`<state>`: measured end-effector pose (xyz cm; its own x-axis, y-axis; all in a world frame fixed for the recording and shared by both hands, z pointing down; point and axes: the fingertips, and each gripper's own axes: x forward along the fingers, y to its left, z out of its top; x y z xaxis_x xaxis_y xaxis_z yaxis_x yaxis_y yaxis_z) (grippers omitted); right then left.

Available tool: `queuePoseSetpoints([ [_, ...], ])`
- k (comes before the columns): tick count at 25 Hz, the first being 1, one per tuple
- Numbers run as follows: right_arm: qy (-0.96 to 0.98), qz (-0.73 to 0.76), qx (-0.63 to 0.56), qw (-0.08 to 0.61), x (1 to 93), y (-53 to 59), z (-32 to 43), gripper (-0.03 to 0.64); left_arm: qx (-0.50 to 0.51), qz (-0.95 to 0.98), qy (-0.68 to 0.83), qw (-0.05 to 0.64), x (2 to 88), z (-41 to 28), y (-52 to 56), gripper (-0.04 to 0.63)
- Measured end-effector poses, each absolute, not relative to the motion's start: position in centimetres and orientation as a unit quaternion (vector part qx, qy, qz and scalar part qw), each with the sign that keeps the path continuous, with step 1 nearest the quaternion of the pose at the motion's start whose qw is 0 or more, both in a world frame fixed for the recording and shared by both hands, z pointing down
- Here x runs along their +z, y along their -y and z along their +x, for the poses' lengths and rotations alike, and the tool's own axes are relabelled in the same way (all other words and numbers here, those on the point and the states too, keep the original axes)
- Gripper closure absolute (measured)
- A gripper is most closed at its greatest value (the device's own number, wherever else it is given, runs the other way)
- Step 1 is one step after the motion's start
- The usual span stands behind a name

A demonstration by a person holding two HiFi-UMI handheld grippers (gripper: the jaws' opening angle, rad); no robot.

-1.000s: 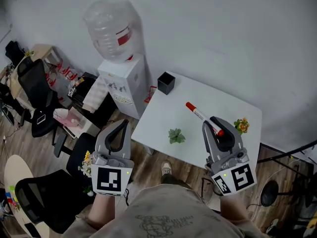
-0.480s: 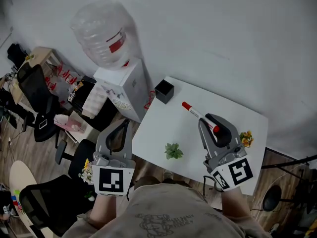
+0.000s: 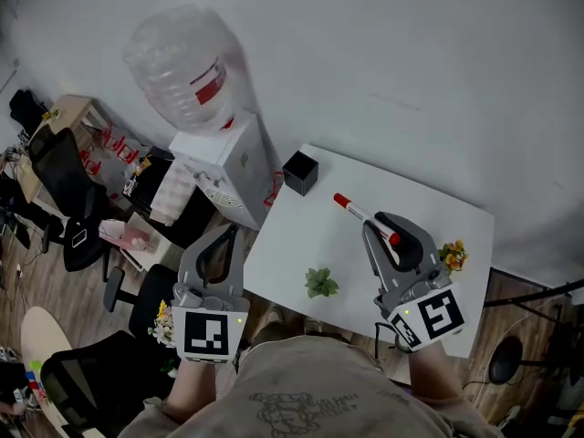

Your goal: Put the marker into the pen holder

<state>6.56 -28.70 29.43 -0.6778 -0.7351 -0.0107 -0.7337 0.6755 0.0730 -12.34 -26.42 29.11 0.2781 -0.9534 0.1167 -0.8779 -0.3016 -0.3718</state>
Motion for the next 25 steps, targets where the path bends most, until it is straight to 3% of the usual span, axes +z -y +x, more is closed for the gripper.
queuePoseSetpoints([
  [11, 0.902, 0.43, -0.029, 0.034, 29.9, 30.0, 5.0, 0.515, -0.152, -0.808, -0.559, 0.107, 29.6, -14.6, 28.8, 0.595],
  [19, 0.897, 0.428, -0.097, 0.055, 27.4, 33.1, 1.8, 0.515, -0.134, -0.818, -0.553, 0.083, 30.1, -16.1, 32.3, 0.595],
  [25, 0.902, 0.408, -0.123, 0.066, 26.4, 38.4, -1.3, 0.515, -0.14, -0.817, -0.55, 0.107, 28.5, -17.4, 36.5, 0.595],
])
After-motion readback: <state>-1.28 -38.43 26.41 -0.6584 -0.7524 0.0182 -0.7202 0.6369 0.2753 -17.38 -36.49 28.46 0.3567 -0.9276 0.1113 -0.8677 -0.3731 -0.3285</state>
